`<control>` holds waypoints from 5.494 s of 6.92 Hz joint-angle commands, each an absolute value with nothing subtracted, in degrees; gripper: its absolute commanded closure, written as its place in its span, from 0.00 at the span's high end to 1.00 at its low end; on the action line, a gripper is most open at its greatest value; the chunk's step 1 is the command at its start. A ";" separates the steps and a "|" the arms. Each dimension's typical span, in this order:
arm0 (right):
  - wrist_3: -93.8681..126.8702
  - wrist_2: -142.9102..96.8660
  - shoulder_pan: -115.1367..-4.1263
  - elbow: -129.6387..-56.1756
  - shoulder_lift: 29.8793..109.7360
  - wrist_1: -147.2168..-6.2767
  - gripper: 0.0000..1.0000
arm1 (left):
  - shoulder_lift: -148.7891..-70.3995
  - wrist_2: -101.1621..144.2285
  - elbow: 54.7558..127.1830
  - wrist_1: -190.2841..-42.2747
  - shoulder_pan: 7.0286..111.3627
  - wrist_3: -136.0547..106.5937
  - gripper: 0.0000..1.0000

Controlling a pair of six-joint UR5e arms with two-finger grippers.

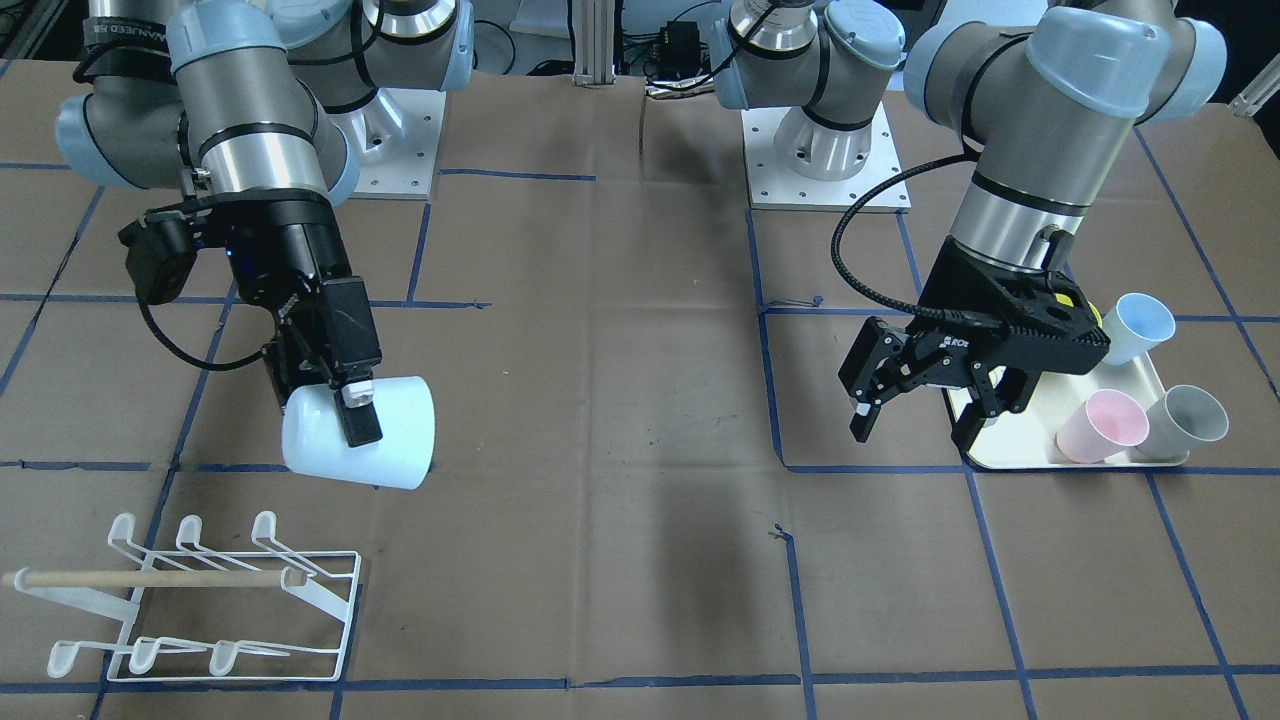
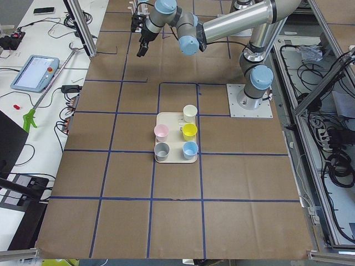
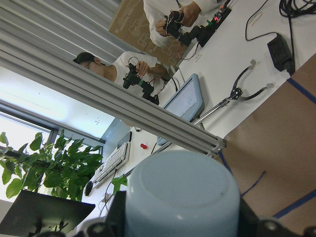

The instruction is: Transfer IKEA cup to right arm and place on rack

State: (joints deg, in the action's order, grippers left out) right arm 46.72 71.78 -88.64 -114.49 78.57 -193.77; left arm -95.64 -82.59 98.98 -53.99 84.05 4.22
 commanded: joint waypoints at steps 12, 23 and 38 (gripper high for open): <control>-1.58 83.06 -83.85 -98.97 56.88 -197.39 0.23 | -76.05 -92.81 111.58 -87.72 64.48 20.78 0.99; -0.53 83.24 -84.02 -103.27 58.18 -197.31 1.00 | -89.73 -90.89 127.78 -57.51 55.89 34.72 0.97; 73.24 69.52 -96.77 -122.67 86.29 -198.02 1.00 | -86.30 -95.74 106.08 -83.84 59.68 30.68 0.00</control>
State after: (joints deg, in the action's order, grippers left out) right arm 64.25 69.28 -96.02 -120.76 84.98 -198.03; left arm -86.34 -97.84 115.41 -73.32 59.51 31.49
